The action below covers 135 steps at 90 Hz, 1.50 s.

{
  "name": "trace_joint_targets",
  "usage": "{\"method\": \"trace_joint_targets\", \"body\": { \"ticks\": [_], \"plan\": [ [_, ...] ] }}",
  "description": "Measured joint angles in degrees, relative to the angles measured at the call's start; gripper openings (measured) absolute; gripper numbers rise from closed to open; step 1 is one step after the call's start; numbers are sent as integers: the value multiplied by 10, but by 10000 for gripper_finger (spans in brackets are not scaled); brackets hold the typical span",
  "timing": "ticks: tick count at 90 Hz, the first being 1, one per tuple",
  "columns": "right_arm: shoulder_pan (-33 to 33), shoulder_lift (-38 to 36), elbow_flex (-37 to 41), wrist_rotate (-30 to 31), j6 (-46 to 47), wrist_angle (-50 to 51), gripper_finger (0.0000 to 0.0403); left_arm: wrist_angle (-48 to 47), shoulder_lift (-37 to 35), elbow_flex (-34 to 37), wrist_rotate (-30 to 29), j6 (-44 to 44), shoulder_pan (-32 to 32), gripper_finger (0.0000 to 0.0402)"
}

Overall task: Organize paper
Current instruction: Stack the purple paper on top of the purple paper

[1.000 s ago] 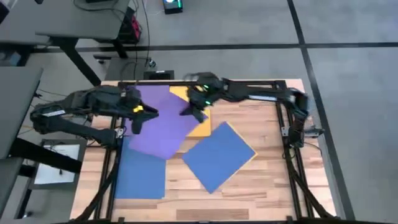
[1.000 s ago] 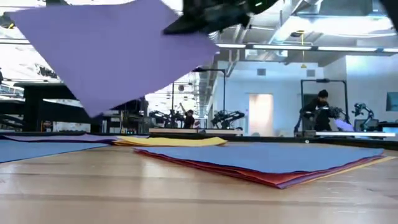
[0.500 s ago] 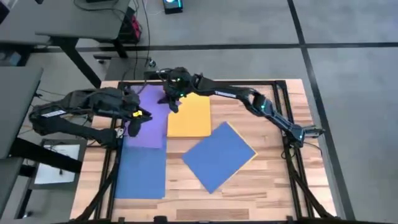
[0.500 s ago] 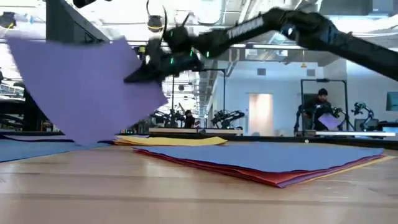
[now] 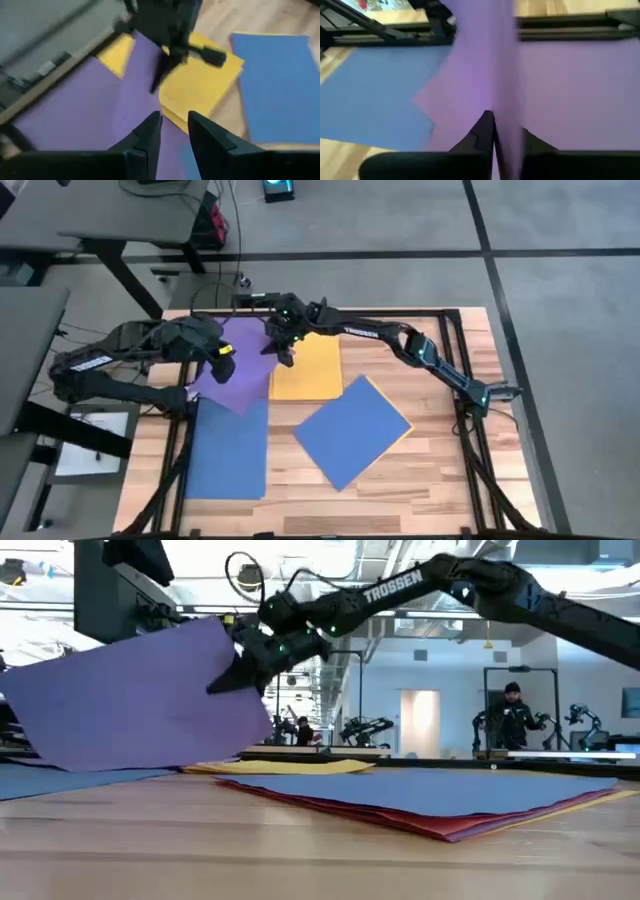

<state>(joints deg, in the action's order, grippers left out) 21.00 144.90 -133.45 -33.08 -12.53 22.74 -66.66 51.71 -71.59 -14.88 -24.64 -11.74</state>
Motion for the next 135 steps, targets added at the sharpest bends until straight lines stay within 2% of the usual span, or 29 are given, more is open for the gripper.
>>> {"method": "trace_joint_targets", "body": {
  "ticks": [10, 32, 51, 77, 90, 107, 126, 135],
  "plan": [
    [-9, -16, 0, -2, -7, 6, 0, -4, 1, 0, 57, 0, -30, 108],
    [-26, -56, -1, -2, -32, 47, 0, -19, -8, -1, 64, 45, -55, 140],
    [-37, -76, 0, -2, -56, 94, 0, -57, -9, -24, 28, 71, -57, 141],
    [-40, -80, 0, -1, -60, 106, 0, -61, -4, -22, 27, 114, -57, 141],
    [-45, -80, 0, -1, -63, 99, 0, -39, 6, -22, 73, 131, -57, 141],
    [-49, -79, -15, -1, -74, 98, 0, -35, 42, -22, 76, 156, -57, 141],
    [-52, -101, -13, 0, -63, 85, 0, -11, 70, -22, 107, 173, -60, 141],
    [-51, -111, -14, 0, -49, 80, 0, -16, 76, -21, 109, 174, -69, 126]
  ]
}}
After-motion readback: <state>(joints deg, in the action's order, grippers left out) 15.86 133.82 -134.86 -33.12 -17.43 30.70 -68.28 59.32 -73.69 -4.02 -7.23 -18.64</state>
